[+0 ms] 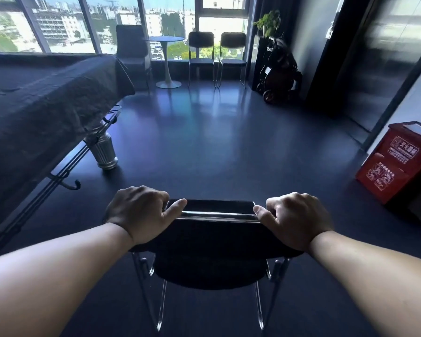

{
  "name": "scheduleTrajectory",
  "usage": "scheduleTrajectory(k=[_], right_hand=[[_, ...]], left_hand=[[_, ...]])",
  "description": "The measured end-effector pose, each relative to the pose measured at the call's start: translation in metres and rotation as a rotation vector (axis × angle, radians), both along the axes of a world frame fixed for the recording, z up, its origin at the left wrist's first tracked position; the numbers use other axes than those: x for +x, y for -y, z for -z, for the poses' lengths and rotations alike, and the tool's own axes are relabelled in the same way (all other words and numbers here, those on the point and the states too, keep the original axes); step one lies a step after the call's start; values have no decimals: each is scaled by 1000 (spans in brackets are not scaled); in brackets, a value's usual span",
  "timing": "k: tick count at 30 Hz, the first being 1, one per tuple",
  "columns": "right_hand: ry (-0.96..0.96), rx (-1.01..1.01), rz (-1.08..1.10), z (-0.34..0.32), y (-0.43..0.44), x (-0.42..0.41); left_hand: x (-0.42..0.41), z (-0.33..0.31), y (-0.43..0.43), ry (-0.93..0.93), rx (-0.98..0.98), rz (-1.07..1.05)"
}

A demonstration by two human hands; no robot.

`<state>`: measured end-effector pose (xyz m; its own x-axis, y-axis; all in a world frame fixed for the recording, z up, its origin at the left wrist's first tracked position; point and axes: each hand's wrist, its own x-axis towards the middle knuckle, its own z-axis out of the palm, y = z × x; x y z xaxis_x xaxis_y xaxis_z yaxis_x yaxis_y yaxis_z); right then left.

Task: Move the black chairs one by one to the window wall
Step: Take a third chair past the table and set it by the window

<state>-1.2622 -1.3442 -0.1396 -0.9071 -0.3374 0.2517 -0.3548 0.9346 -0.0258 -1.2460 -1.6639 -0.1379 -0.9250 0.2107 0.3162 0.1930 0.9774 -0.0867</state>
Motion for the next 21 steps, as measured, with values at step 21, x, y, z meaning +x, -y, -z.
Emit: scheduleTrajectory(k=[21], right_hand=[[59,-50,-73,-4,9,-258]], left_hand=[[-239,4,8,-64,29,-110]])
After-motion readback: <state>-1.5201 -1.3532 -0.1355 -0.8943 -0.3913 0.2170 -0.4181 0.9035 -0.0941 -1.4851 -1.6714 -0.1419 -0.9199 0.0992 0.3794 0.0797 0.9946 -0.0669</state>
